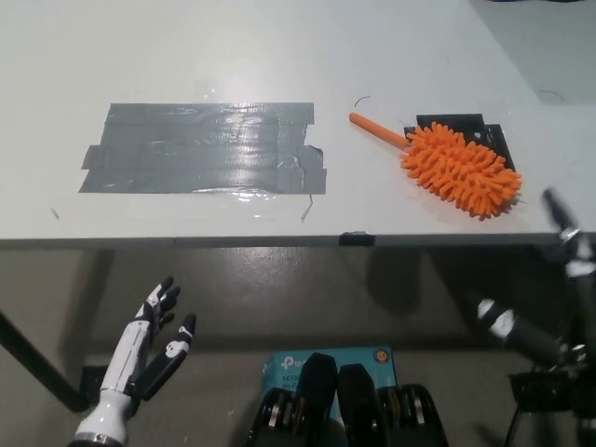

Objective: An orange duster is kept infront of the robot in the middle of the table and the robot extends its right arm to grab the duster, picks it up and hands it to a person

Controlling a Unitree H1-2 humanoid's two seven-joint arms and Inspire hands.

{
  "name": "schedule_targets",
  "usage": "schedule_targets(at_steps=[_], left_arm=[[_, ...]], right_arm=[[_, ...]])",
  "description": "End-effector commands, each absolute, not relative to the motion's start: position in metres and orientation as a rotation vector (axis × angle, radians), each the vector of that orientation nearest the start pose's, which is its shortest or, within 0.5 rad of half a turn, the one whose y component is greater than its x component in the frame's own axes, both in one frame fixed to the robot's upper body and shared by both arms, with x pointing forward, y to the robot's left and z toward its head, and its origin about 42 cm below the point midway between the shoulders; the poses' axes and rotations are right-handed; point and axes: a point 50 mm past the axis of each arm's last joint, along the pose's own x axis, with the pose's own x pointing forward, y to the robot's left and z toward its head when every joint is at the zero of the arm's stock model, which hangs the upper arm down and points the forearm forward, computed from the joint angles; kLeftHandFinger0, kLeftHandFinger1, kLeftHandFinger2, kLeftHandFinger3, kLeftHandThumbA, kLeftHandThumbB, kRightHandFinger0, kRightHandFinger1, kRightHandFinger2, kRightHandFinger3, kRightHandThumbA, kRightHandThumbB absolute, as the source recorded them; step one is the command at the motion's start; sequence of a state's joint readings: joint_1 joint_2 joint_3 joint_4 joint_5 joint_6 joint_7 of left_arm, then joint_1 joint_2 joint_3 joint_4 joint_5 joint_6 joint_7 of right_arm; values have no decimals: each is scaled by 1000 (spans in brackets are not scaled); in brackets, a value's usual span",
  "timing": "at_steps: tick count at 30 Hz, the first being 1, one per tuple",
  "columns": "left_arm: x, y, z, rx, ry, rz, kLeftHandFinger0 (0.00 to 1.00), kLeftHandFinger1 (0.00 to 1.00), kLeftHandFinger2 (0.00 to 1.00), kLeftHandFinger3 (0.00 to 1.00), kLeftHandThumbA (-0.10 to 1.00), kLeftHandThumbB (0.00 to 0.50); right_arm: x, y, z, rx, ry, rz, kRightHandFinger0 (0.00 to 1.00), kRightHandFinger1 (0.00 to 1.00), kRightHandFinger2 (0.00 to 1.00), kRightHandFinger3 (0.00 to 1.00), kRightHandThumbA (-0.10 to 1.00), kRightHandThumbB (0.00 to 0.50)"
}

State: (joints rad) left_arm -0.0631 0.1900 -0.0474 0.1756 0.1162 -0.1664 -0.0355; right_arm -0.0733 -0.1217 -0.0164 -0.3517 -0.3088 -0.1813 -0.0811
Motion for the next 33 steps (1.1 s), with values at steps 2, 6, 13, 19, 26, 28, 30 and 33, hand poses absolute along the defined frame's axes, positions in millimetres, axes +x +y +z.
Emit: schedule_targets(at_steps=[2, 6, 13, 19, 26, 28, 30, 33], left_arm=[[295, 257, 82, 308, -92, -117, 991, 1000, 1000, 1000, 679, 140], [292, 256, 79, 285, -92, -116, 953, 1000, 1000, 1000, 692, 140], [292, 258, 78, 286, -90, -118, 945, 1000, 1000, 1000, 705, 146], [293, 257, 78, 291, -89, -123, 948, 1000, 1000, 1000, 706, 159], [294, 257, 80, 296, -100, -126, 952, 1000, 1000, 1000, 702, 162], [295, 256, 81, 292, -105, -125, 942, 1000, 1000, 1000, 696, 160], [295, 257, 81, 288, -107, -123, 942, 1000, 1000, 1000, 689, 160], [296, 255, 82, 291, -114, -129, 947, 1000, 1000, 1000, 702, 161]], right_arm=[[300, -250, 280, -578, -592, -49, 1000, 1000, 1000, 1000, 838, 236], [340, -254, 311, -745, -487, 47, 1000, 1000, 1000, 1000, 919, 292], [423, -250, 342, -833, -249, 112, 1000, 1000, 1000, 1000, 864, 382], [487, -236, 345, -946, -71, 159, 1000, 1000, 1000, 1000, 981, 433], [540, -222, 329, -959, 122, 171, 1000, 1000, 1000, 1000, 961, 463], [548, -220, 326, -953, 168, 183, 1000, 1000, 1000, 1000, 966, 467], [555, -218, 320, -937, 224, 210, 1000, 1000, 1000, 1000, 975, 456], [565, -217, 314, -881, 292, 253, 1000, 1000, 1000, 1000, 953, 472]])
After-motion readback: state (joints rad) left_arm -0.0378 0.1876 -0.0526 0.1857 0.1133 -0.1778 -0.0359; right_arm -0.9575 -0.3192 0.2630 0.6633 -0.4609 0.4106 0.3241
